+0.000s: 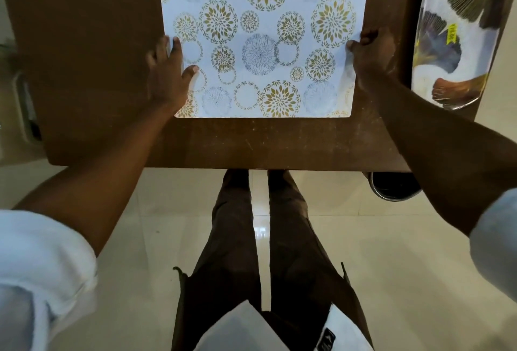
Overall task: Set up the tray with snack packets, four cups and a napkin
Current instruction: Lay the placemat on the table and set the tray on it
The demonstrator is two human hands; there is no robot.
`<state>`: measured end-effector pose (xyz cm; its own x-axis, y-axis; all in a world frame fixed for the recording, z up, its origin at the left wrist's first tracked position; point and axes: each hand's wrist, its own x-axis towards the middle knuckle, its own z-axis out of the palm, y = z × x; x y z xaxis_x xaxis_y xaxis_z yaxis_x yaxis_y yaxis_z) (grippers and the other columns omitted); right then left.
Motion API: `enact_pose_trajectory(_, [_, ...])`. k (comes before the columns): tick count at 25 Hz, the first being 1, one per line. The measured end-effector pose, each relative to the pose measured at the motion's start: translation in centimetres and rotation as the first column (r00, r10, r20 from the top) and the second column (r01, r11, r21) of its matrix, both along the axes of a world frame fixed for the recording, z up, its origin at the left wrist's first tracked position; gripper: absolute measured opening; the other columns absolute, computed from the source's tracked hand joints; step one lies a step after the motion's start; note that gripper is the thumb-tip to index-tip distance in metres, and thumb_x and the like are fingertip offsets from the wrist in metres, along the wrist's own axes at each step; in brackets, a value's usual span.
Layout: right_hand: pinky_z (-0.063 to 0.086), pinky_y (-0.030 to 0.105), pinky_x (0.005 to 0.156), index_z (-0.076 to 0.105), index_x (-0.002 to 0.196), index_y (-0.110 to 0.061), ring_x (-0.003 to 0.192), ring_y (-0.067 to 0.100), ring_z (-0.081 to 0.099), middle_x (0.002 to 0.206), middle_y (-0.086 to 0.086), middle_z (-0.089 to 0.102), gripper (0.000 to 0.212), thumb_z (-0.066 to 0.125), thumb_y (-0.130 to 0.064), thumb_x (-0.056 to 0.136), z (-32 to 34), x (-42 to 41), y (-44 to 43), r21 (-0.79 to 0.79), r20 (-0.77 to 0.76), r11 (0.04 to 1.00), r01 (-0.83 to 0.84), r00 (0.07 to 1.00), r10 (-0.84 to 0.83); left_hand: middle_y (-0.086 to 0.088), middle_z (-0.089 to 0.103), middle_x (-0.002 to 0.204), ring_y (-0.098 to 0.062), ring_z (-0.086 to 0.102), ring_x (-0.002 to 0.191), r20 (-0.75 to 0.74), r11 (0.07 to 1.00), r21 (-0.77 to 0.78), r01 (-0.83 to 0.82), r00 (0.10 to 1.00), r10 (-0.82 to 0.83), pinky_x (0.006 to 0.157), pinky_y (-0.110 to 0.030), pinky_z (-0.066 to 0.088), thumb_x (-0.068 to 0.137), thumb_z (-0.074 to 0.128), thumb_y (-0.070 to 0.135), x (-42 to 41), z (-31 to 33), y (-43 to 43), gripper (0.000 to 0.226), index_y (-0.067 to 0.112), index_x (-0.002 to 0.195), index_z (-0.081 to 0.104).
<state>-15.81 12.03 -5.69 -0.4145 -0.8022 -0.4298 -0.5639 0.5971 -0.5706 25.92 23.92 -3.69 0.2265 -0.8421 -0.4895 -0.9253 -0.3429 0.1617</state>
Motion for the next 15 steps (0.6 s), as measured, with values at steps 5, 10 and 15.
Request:
enact_pose_trajectory(5, [0.054, 0.014, 0.073, 0.059, 0.105, -0.026, 0.089, 0.003, 0.066, 0.092, -0.015, 0.063, 0.037, 0.086, -0.025, 0.081, -0.1, 0.2, 0.2, 0.024, 0.007, 1.0, -0.003, 1.0, 0.003, -0.007, 0.019, 0.169, -0.039, 0.028, 0.147, 0.011, 1.0, -0.001, 0.009, 1.0, -0.009, 0.112, -0.049, 0.044, 0.104, 0.048, 0.051, -0.1, 0.4, 0.0, 0.071, 0.019, 0.162, 0.023])
enact_pose_trajectory(10, [0.063, 0.032, 0.083, 0.052, 0.093, -0.03, 0.092, 0.011, 0.069, 0.097, -0.007, 0.065, 0.041, 0.089, -0.023, 0.078, -0.5, -0.3, 0.4, 0.024, 0.02, 0.999, 0.033, 0.999, -0.034, -0.005, 0.017, 0.169, -0.039, 0.029, 0.145, 0.008, 1.0, 0.013, 0.011, 1.0, -0.011, 0.11, -0.051, 0.047, 0.103, 0.049, 0.052, 0.0, 0.5, -0.3, 0.073, 0.019, 0.162, 0.022])
enact_pose_trajectory(15, [0.063, 0.036, 0.086, 0.056, 0.101, -0.025, 0.095, 0.013, 0.07, 0.103, -0.002, 0.068, 0.04, 0.089, -0.022, 0.079, -1.1, -0.7, 0.5, 0.028, 0.026, 0.999, 0.039, 0.999, -0.04, -0.005, 0.017, 0.168, -0.04, 0.029, 0.145, 0.0, 1.0, 0.0, 0.012, 1.0, -0.012, 0.109, -0.052, 0.047, 0.103, 0.049, 0.053, 0.1, -0.1, 0.0, 0.074, 0.02, 0.162, 0.021])
